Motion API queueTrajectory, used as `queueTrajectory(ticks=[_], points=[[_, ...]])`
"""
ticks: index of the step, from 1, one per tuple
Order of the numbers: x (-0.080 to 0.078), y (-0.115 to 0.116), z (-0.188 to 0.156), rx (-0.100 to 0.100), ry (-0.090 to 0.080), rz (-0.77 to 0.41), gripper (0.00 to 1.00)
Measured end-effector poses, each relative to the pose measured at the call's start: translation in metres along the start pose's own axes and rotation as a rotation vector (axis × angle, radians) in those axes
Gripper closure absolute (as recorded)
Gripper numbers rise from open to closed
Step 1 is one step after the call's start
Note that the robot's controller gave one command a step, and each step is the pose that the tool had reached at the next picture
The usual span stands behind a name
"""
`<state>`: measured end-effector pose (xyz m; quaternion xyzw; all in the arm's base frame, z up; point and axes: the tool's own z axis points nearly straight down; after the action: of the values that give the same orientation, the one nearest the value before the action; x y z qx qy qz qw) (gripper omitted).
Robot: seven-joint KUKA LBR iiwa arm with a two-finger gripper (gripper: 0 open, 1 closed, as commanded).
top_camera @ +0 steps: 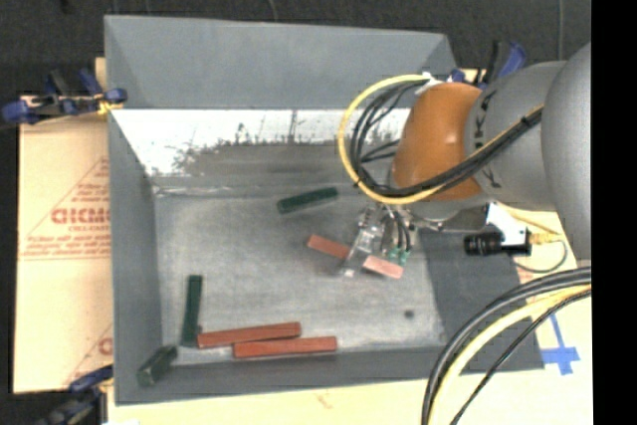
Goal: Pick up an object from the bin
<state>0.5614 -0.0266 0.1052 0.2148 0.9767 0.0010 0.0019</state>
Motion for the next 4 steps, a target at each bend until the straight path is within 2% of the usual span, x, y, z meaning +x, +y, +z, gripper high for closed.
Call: queueTrajectory(ticks=[3, 4], points=[[0.001, 0.000, -0.027, 0.003, 0.006, -0.005, 1.00], [0.000, 0.000, -0.043, 0.002, 0.003, -0.005, 1.00]])
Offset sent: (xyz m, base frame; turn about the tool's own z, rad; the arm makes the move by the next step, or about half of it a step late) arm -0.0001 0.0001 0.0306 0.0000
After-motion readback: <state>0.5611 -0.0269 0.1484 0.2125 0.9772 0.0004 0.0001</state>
